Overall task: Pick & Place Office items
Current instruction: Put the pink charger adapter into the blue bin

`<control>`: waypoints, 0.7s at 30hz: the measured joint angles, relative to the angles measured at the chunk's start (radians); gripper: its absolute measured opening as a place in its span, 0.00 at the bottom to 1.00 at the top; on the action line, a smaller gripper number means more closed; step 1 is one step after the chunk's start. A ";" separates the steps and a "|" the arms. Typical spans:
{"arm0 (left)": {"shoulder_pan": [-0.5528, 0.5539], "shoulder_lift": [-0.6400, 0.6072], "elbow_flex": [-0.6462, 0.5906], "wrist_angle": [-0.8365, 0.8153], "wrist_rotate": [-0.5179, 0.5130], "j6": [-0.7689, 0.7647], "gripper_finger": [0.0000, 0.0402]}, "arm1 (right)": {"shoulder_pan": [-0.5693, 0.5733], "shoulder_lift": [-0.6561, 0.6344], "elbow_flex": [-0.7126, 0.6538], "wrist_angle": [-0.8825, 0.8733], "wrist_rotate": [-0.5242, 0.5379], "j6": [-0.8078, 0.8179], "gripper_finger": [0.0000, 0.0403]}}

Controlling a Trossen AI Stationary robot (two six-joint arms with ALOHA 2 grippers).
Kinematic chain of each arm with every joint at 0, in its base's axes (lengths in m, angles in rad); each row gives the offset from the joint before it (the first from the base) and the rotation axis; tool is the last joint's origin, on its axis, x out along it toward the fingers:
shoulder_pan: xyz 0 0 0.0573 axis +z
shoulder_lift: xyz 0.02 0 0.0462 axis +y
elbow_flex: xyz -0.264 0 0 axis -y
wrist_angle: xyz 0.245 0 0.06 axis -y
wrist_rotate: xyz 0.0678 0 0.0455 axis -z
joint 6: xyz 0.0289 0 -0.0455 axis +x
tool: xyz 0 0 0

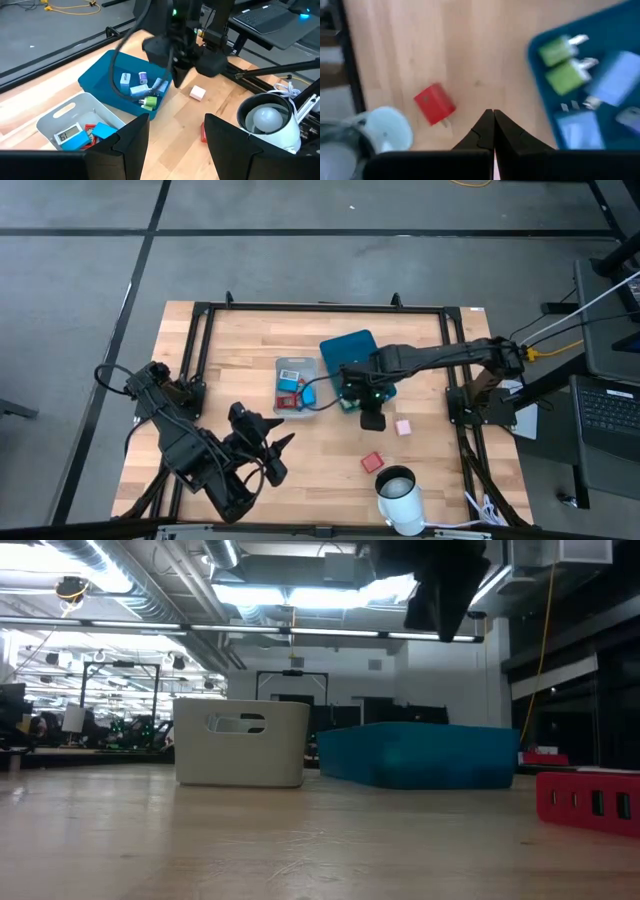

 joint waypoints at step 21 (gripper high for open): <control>-0.008 0.000 0.000 0.000 0.005 0.028 0.46 | 0.132 -0.294 -0.680 0.266 -0.154 0.545 0.01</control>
